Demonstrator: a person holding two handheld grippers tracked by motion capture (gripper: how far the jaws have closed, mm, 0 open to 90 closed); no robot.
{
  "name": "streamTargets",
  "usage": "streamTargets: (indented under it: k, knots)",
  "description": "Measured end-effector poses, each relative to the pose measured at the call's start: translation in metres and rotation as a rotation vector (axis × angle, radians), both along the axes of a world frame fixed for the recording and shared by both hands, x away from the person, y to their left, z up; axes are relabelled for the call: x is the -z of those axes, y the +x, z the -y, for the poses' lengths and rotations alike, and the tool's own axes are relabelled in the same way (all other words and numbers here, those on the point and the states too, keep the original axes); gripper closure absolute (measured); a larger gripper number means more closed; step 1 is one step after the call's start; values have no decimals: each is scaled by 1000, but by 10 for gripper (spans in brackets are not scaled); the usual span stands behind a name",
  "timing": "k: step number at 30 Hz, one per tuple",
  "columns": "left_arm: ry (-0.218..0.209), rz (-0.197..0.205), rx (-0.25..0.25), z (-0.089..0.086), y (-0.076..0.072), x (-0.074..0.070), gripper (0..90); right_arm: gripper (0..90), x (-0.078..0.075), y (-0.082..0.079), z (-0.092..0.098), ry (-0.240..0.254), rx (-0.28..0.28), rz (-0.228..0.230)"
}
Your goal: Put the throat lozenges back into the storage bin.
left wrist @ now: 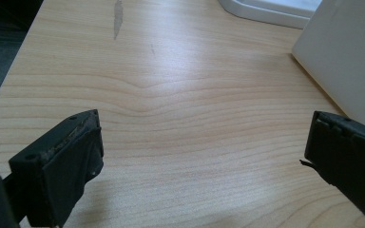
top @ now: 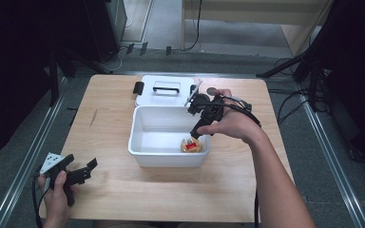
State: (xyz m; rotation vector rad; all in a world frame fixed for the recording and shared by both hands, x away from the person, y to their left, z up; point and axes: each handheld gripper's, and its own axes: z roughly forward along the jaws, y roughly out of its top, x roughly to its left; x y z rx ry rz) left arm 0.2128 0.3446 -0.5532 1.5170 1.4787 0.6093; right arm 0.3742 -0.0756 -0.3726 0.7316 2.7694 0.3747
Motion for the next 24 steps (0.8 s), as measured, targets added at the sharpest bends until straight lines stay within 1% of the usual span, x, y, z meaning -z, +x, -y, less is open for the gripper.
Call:
streamTargets:
  k: [2, 7, 9, 12, 15, 17, 19, 24]
  knots:
    - [1, 0, 0, 0, 0, 0, 0, 0, -3, 1, 6, 12, 36, 10]
    - [1, 1, -1, 0, 0, 0, 0, 0, -9, 1, 24, 57, 94, 21]
    - [-1, 2, -1, 0, 0, 0, 0, 0, -9, 0, 32, 68, 108, 18]
    - [2, 1, 1, 0, 0, 0, 0, 0, -8, -1, 42, 66, 129, 22]
    - [1, 0, 1, 0, 0, 0, 0, 0, -7, -3, 54, 84, 146, 18]
    - [0, -2, 0, 0, 0, 0, 0, 0, -6, -3, 56, 84, 147, 20]
    - [2, 0, 1, 0, 0, 0, 0, 0, -5, -5, 67, 93, 169, 25]
    - [3, -3, 1, 0, 0, 0, 0, 0, -3, -9, 81, 101, 197, 27]
